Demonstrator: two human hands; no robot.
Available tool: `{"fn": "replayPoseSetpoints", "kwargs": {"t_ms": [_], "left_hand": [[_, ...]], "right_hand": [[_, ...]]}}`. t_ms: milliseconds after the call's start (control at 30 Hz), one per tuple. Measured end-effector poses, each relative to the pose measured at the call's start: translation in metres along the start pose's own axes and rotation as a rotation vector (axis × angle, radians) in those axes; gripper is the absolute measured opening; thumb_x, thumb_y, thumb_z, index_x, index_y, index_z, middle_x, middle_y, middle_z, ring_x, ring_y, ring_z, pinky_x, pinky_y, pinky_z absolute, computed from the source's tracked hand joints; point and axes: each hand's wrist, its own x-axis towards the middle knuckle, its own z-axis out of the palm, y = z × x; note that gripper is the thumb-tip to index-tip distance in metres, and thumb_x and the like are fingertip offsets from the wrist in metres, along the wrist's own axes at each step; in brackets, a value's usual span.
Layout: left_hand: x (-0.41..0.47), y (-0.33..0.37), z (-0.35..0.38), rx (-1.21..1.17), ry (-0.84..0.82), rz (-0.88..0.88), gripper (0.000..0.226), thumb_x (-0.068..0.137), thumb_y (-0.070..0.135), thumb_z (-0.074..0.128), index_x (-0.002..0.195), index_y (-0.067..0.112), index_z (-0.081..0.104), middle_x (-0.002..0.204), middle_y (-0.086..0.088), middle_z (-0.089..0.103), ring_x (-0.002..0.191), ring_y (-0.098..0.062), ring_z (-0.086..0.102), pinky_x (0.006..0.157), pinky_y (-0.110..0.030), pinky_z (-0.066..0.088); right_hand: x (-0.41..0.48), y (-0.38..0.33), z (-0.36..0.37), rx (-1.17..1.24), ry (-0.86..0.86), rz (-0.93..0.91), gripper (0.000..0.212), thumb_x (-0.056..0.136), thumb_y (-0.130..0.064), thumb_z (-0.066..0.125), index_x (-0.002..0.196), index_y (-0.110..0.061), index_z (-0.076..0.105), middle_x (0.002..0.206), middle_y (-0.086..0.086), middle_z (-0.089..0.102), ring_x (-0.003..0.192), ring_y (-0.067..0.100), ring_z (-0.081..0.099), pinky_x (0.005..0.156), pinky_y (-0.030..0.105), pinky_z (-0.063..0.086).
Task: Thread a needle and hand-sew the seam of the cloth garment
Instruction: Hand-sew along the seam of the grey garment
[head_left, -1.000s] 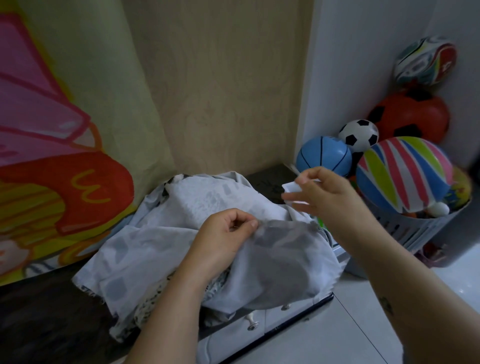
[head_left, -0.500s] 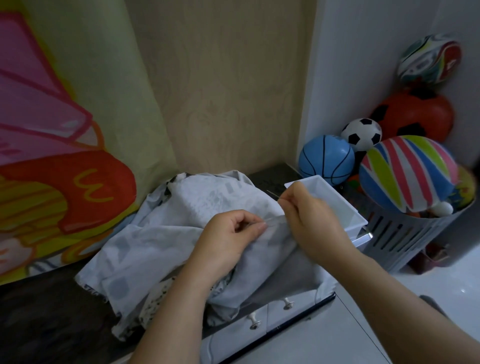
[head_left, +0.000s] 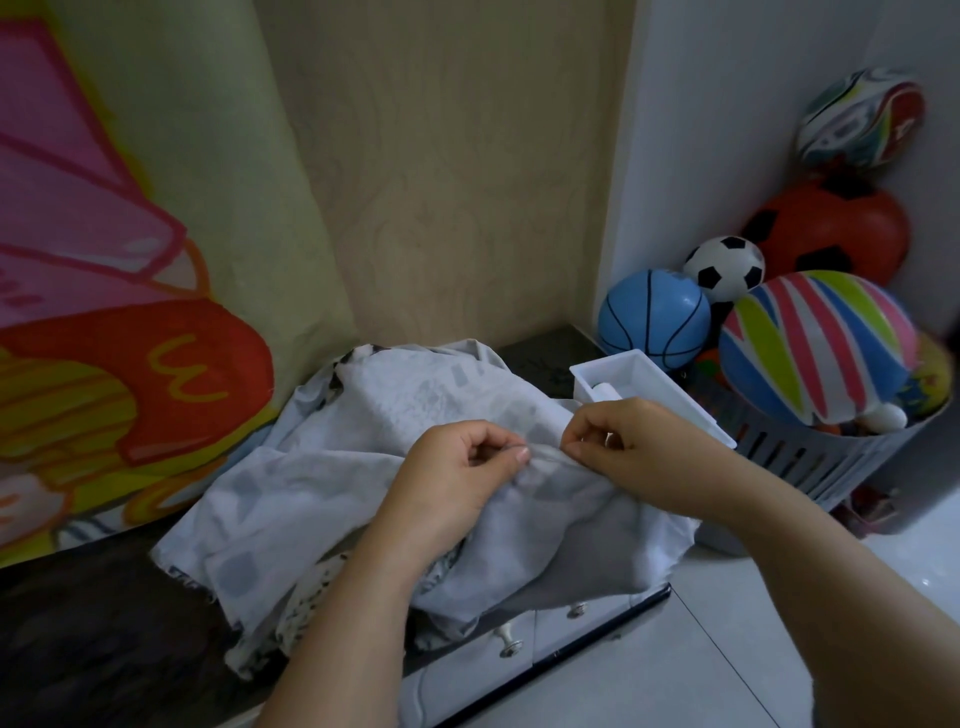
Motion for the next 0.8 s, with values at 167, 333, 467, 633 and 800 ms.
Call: {"fn": "replayPoseSetpoints", "kwargs": {"t_ms": [167,333,467,633,800], "left_hand": [[0.001,0.0,0.001,-0.015,-0.009,-0.006,0.017,0.085,0.017,0.07,0.074,0.03,0.071,0.074,0.012,0.072,0.077,-0.005,0.066,0.075,-0.021,0.046],[0.0,0.002,0.001,-0.042,-0.034,-0.018,0.019,0.085,0.018,0.07,0.072,0.032,0.072,0.075,0.012,0.072,0.077,-0.003,0.065,0.076,-0.021,0.047],[-0.001,0.003,0.001,-0.06,-0.061,-0.034,0.015,0.087,0.018,0.068,0.076,0.028,0.071,0.074,0.014,0.07,0.077,-0.001,0.064,0.075,-0.019,0.046],[-0.002,0.005,0.0,-0.093,-0.085,-0.047,0.018,0.087,0.017,0.067,0.074,0.029,0.071,0.072,0.015,0.069,0.073,0.001,0.062,0.069,-0.015,0.045],[-0.006,0.012,-0.002,-0.17,-0.169,-0.073,0.015,0.089,0.012,0.063,0.079,0.022,0.069,0.064,0.015,0.066,0.059,0.006,0.057,0.055,-0.007,0.041]], "right_hand": [[0.0,0.001,-0.005,0.054,-0.09,-0.023,0.013,0.091,-0.029,0.058,0.084,-0.039,0.063,0.087,-0.022,0.064,0.08,-0.005,0.058,0.075,0.01,0.044],[0.0,0.004,-0.007,0.073,-0.124,-0.024,0.014,0.091,-0.03,0.058,0.085,-0.04,0.064,0.09,-0.023,0.065,0.085,-0.003,0.058,0.078,0.009,0.045],[-0.001,0.004,-0.009,0.074,-0.146,-0.016,0.013,0.091,-0.033,0.057,0.085,-0.043,0.064,0.092,-0.023,0.064,0.085,-0.003,0.059,0.076,0.009,0.045],[-0.003,0.002,-0.011,0.103,-0.17,-0.009,0.015,0.091,-0.033,0.056,0.084,-0.044,0.063,0.084,-0.027,0.06,0.08,-0.015,0.053,0.069,-0.001,0.04],[-0.005,-0.003,-0.012,0.139,-0.195,-0.021,0.018,0.092,-0.029,0.056,0.084,-0.042,0.065,0.074,-0.036,0.06,0.077,-0.016,0.054,0.067,-0.001,0.04]]}}
